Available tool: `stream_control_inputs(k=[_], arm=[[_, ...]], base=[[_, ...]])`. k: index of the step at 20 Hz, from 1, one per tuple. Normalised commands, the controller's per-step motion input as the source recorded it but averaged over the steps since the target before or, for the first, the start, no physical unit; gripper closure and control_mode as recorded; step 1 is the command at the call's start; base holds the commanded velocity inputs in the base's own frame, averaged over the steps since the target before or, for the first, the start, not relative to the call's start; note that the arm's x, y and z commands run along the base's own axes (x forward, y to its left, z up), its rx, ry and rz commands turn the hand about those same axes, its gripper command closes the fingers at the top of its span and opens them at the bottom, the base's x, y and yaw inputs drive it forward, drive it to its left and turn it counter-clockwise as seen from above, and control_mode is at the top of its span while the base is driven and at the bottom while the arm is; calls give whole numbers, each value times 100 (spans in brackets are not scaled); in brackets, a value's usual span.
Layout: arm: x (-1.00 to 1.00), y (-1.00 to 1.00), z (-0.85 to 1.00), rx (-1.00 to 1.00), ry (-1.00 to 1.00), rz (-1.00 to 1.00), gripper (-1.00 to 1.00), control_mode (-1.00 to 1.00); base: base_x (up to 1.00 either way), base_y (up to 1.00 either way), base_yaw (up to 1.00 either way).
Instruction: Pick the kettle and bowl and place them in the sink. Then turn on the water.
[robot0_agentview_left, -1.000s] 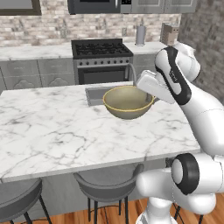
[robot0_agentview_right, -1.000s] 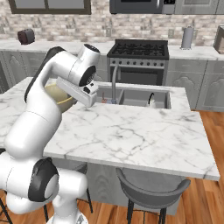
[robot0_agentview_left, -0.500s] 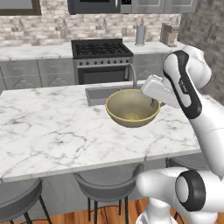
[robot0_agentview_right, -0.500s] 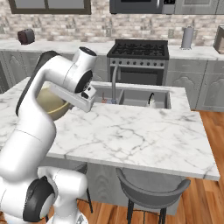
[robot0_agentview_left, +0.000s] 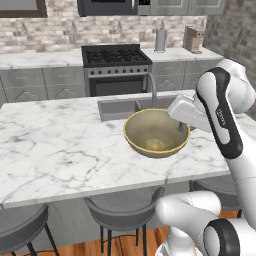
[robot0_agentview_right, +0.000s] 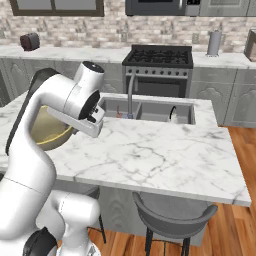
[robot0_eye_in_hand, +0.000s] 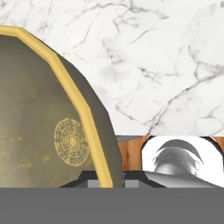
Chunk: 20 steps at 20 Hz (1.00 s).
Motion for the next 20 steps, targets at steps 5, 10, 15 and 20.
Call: stream_control_inputs(k=[5, 10, 15, 20], arm=[[-1, 0, 0, 0, 0, 0, 100, -100], [0, 0, 0, 0, 0, 0, 100, -100], [0, 0, 0, 0, 0, 0, 100, 100], [0, 0, 0, 0, 0, 0, 100, 100]], base=[[0, 0, 0], [0, 0, 0], [0, 2, 0], [-26, 66, 0]])
